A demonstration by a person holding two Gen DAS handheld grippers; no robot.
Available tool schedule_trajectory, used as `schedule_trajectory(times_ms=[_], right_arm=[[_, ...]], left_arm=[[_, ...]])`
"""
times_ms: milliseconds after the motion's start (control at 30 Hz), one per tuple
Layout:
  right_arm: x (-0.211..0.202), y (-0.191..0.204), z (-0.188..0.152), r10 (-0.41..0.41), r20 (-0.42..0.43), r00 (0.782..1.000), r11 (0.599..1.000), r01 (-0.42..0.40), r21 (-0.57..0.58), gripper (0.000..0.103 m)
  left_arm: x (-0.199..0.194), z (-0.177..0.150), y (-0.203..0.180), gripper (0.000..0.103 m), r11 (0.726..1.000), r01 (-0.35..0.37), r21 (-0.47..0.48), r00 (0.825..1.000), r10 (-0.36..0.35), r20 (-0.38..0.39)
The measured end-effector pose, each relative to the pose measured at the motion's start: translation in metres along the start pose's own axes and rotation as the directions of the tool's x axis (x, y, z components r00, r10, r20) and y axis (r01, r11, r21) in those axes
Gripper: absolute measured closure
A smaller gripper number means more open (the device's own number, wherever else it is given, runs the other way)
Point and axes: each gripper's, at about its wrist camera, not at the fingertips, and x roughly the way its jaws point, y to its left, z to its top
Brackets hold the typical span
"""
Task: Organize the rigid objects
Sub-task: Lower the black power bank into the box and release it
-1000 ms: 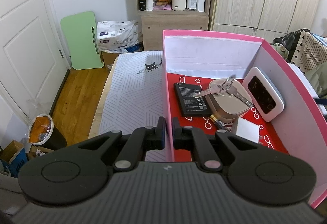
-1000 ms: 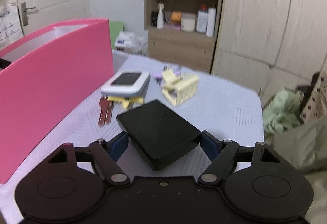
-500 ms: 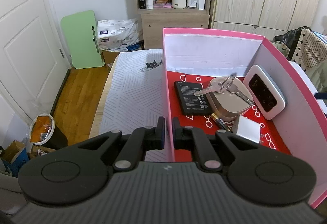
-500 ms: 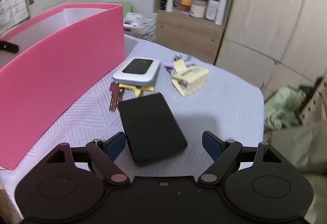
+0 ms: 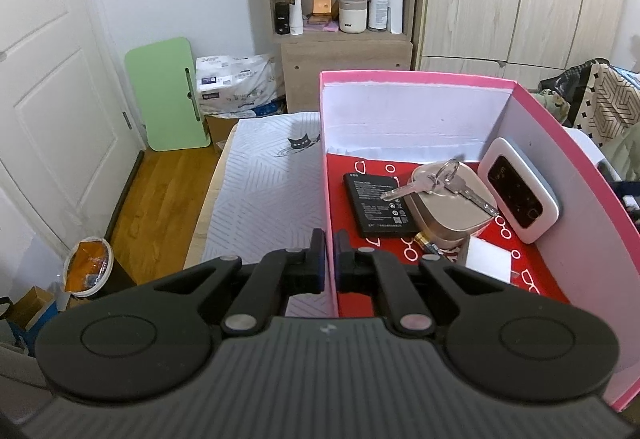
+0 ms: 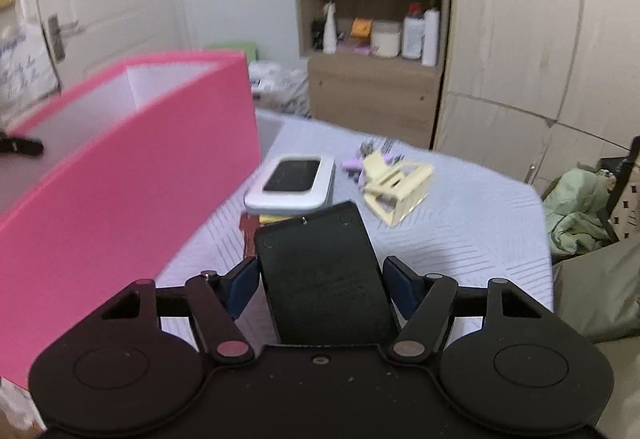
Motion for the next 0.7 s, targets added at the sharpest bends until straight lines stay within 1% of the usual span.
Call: schedule_trajectory(times_ms=[67, 133, 267, 367, 467, 533, 567, 600, 667, 700], right_arm=[[-0.014, 0.004, 0.006, -0.006, 0.043, 0.999, 1.0, 0.006, 0.007, 0.031], [-0.03, 0.01, 0.014, 0.006, 0.096, 0.995, 1.0, -0.006, 0.0, 0.032], [-0.055, 0.028, 0.031, 0.048, 0.197, 0.979, 0.999, -0.044, -0.023, 0.032], [-0.067, 0.045, 0.044, 0.105, 0.257, 0.961, 0.994, -0.098, -0.04, 0.032], [-0.071, 0.062, 0.061, 0.213, 0.276, 0.937, 0.977, -0.208, -0.047, 0.032], [-0.068, 0.073, 0.073, 0.293, 0.255, 0.922, 0.956, -0.29, -0.049, 0.032], [-0.065, 0.079, 0.079, 0.334, 0.231, 0.914, 0.942, -0.333, -0.042, 0.032], [-0.06, 0.086, 0.084, 0.362, 0.2, 0.911, 0.931, -0.365, -0.024, 0.032], [-0.044, 0.098, 0.094, 0.415, 0.095, 0.905, 0.907, -0.42, 0.031, 0.032], [-0.034, 0.102, 0.097, 0.43, 0.039, 0.902, 0.9, -0.432, 0.062, 0.032]], left_arm=[[0.0, 0.0, 0.0, 0.099, 1.0, 0.0, -0.002, 1.0, 0.0, 0.0], [0.0, 0.0, 0.0, 0.099, 1.0, 0.003, -0.005, 1.0, -0.003, 0.001], [0.0, 0.0, 0.001, 0.099, 1.0, 0.007, -0.01, 1.0, -0.007, 0.001], [0.0, 0.0, 0.001, 0.099, 1.0, 0.006, -0.01, 1.0, -0.006, 0.0], [0.0, 0.001, -0.001, 0.099, 1.0, -0.005, -0.006, 1.0, 0.005, 0.0], [-0.001, 0.0, -0.001, 0.099, 1.0, -0.005, -0.006, 1.0, 0.005, 0.003], [-0.001, 0.0, -0.001, 0.099, 1.0, -0.007, -0.009, 1.0, 0.007, 0.004], [-0.002, 0.0, -0.001, 0.099, 1.0, -0.009, -0.008, 1.0, 0.009, 0.008], [-0.003, -0.001, -0.001, 0.099, 1.0, -0.009, -0.006, 1.0, 0.009, 0.018], [-0.003, -0.001, -0.001, 0.099, 1.0, -0.007, -0.009, 1.0, 0.007, 0.019]])
